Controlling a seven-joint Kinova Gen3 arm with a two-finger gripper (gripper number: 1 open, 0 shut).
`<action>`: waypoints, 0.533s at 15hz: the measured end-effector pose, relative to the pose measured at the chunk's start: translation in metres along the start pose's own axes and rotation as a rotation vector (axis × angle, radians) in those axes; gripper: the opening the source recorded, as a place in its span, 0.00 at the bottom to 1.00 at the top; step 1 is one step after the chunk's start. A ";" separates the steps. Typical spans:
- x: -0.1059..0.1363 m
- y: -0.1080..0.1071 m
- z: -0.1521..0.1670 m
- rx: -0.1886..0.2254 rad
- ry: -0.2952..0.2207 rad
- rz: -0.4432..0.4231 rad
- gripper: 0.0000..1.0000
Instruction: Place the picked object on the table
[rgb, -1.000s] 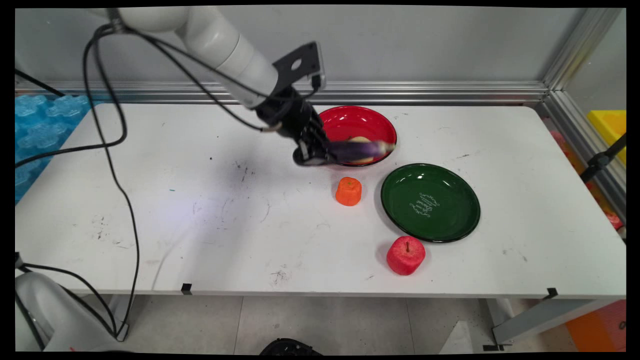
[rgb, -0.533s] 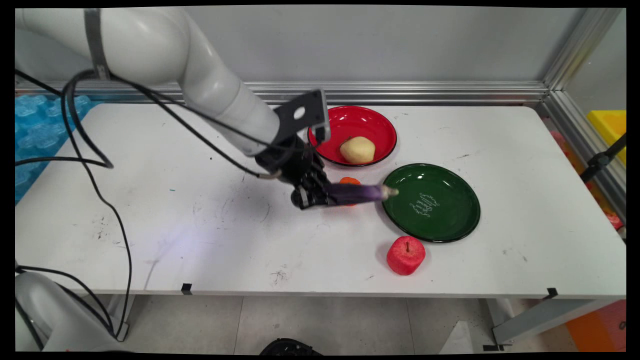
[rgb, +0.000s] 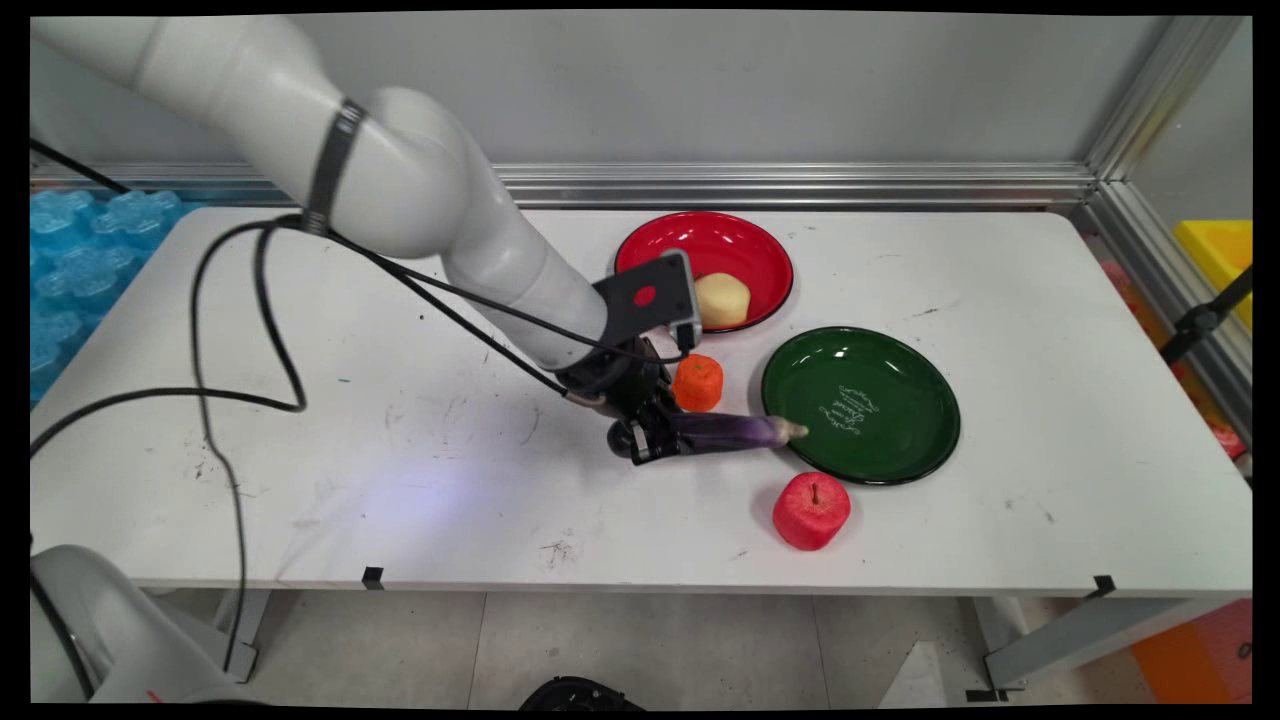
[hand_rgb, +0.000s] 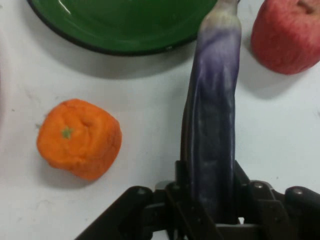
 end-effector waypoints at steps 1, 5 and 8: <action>-0.001 -0.002 0.007 -0.005 -0.008 0.000 0.00; -0.008 -0.009 0.029 -0.027 -0.037 -0.001 0.00; -0.011 -0.013 0.038 -0.038 -0.044 0.003 0.00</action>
